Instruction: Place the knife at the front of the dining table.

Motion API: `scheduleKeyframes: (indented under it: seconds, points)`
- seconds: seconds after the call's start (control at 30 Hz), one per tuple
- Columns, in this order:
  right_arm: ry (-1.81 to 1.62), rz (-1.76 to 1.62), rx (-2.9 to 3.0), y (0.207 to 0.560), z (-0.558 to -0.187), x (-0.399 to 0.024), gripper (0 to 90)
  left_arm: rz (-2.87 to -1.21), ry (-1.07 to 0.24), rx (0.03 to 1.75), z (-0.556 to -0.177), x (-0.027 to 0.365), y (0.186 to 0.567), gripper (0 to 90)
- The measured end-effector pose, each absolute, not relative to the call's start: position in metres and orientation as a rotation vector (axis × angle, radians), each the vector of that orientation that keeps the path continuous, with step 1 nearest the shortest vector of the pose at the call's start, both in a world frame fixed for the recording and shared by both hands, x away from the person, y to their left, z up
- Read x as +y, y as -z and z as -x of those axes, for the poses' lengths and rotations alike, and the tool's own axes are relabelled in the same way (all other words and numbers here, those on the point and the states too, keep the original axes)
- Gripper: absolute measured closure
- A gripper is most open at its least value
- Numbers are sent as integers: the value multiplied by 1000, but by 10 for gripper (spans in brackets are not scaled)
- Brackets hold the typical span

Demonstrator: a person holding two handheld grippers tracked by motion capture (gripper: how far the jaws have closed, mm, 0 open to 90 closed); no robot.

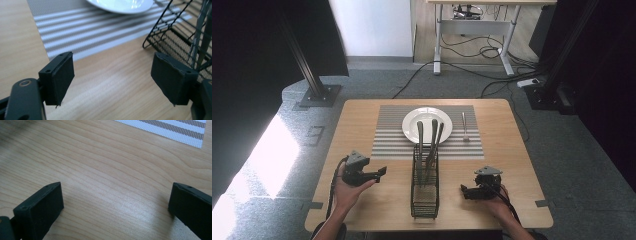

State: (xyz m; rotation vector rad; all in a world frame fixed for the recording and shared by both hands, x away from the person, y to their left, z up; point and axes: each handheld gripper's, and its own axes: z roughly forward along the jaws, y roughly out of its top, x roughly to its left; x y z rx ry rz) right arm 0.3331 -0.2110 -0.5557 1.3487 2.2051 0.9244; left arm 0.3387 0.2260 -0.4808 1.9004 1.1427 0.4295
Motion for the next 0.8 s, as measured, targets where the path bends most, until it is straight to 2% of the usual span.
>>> scheduleKeyframes:
  seconds: [0.23, 0.8]
  points:
    - [-931, -1344, 2201, 556, -333, -211, 0, -1882, -455, 1124, -344, 222, 468, 214]
    - [-932, -1345, 2200, 556, -333, -211, 0, -1841, -410, 1036, -353, 206, 433, 224]
